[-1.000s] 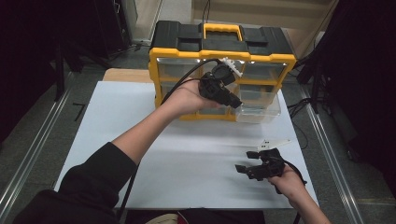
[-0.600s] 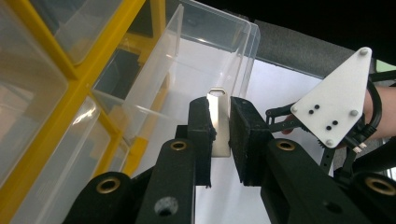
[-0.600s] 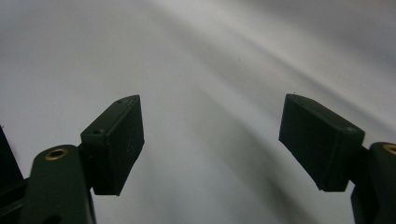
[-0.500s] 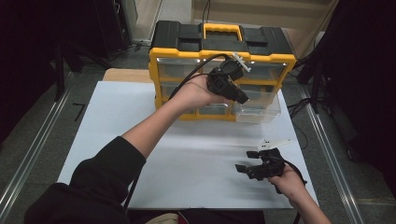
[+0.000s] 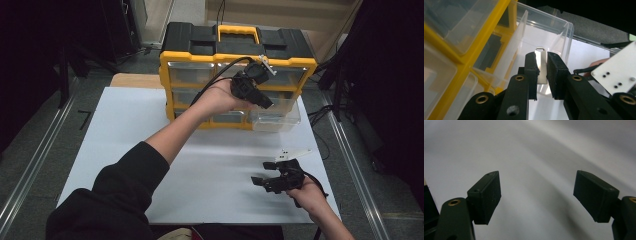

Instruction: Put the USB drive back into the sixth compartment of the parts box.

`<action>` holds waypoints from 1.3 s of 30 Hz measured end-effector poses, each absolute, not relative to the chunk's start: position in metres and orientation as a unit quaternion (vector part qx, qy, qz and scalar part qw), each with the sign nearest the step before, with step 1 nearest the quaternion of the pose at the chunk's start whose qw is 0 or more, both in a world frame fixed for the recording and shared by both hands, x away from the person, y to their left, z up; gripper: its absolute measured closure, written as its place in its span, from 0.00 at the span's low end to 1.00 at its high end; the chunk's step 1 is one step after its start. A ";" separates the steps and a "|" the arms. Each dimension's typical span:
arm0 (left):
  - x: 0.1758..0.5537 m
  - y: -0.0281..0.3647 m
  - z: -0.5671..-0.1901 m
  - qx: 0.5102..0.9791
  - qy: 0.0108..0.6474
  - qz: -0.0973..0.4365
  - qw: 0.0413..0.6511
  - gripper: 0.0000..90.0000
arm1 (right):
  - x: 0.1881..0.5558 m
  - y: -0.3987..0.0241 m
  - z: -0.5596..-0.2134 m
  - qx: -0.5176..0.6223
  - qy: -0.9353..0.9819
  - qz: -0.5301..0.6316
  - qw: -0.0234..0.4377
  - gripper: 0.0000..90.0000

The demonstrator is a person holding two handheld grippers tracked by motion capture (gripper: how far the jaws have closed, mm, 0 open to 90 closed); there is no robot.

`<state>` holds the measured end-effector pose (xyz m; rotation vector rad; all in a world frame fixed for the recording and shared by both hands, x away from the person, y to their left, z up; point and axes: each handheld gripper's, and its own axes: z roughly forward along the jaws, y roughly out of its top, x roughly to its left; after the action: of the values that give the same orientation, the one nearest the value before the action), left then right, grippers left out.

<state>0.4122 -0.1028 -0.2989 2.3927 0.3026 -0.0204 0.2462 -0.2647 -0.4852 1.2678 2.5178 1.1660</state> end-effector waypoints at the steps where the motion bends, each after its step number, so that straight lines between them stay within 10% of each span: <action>1: 0.412 -0.105 -0.300 0.926 0.115 -0.005 0.359 0.89 | 0.246 -0.265 -0.485 0.414 0.825 0.381 0.045 0.23; 28: 0.414 -0.124 -0.316 0.926 0.123 -0.002 0.358 0.88 | 0.247 -0.264 -0.485 0.413 0.825 0.383 0.043 0.23; 39: 0.406 -0.113 -0.304 0.923 0.129 -0.017 0.361 0.52 | 0.249 -0.264 -0.486 0.412 0.826 0.382 0.041 0.23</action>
<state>0.4060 -0.1134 -0.3045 2.3792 0.3335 -0.0430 0.2493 -0.2644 -0.4857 1.2623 2.5290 1.1707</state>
